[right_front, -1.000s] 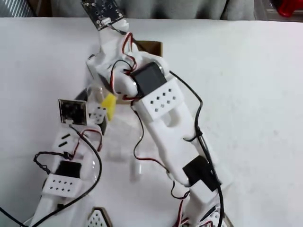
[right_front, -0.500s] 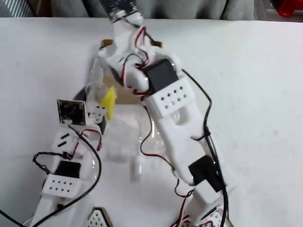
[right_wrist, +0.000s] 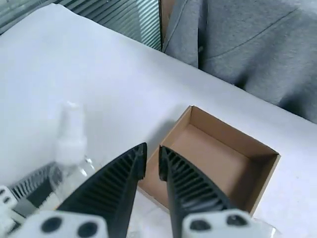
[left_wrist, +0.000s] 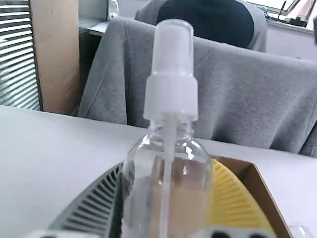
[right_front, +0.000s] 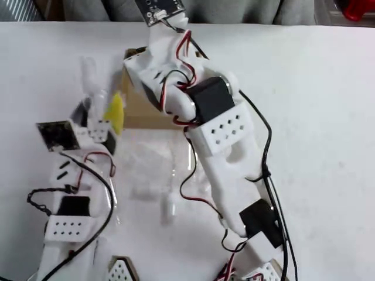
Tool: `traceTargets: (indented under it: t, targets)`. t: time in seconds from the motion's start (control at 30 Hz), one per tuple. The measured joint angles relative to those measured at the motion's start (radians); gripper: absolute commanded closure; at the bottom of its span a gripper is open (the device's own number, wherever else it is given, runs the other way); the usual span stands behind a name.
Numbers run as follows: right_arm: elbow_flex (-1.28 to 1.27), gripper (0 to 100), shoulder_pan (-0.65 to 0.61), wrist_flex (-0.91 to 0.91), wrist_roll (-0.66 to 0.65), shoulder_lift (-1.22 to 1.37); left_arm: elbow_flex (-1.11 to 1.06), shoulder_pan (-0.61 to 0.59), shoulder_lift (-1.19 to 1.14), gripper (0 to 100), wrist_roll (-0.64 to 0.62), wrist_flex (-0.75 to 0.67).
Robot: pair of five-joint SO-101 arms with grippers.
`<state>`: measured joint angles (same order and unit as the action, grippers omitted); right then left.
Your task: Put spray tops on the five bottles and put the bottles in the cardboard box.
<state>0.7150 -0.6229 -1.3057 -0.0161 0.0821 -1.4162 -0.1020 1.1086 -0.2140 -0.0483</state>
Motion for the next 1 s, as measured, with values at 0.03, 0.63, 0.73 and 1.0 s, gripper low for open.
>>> traceTargets:
  t: [0.03, 0.63, 0.73, 1.0]
  targets:
    - [0.000, 98.2, -0.003, -0.006, 0.000, -0.002, 0.018, -0.020, 0.000, 98, -0.015, 0.012]
    - [0.000, 98.2, -0.244, -0.209, -0.002, -0.086, 0.379, -0.267, 0.000, 98, -0.287, 0.400]
    - [0.000, 98.2, -0.276, -0.230, -0.003, -0.086, 0.488, -0.298, 0.000, 98, -0.316, 0.509]
    - [0.000, 98.2, -0.253, -0.330, -0.003, -0.233, 0.638, -0.247, 0.000, 98, -0.331, 0.733]
